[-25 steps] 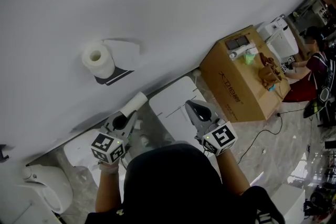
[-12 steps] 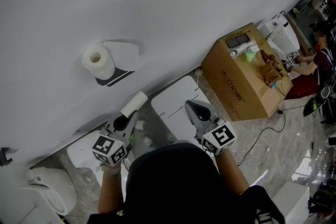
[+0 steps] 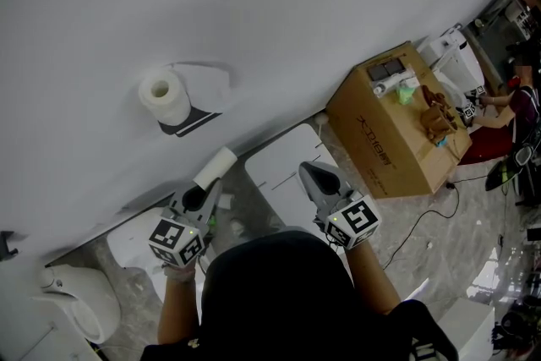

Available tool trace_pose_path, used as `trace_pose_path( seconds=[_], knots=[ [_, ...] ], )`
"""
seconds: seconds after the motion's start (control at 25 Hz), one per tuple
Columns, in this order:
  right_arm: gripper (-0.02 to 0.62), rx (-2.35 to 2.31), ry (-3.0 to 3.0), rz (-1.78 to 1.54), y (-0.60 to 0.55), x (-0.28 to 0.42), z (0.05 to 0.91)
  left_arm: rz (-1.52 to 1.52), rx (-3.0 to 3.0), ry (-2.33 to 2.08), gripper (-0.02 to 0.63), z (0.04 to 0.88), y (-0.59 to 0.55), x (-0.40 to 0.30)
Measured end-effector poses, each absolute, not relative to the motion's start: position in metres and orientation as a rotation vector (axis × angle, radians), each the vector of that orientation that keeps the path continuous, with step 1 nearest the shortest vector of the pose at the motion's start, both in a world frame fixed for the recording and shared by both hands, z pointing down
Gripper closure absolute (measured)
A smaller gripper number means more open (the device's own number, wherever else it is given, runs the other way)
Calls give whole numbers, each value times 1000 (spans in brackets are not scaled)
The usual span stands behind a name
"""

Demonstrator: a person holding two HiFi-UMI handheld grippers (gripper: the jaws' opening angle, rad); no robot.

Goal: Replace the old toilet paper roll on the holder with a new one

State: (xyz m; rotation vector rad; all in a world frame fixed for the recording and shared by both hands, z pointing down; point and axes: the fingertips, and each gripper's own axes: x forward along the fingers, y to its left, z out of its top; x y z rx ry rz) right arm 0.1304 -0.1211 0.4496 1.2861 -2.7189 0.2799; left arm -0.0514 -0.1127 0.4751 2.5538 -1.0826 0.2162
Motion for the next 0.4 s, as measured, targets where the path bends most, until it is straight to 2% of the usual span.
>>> trace_pose_path(
  seconds=[0.4],
  knots=[
    [597,1253,-2722,295,-122,120,452,205,2532,-1115,572,475,-112,-62]
  ],
)
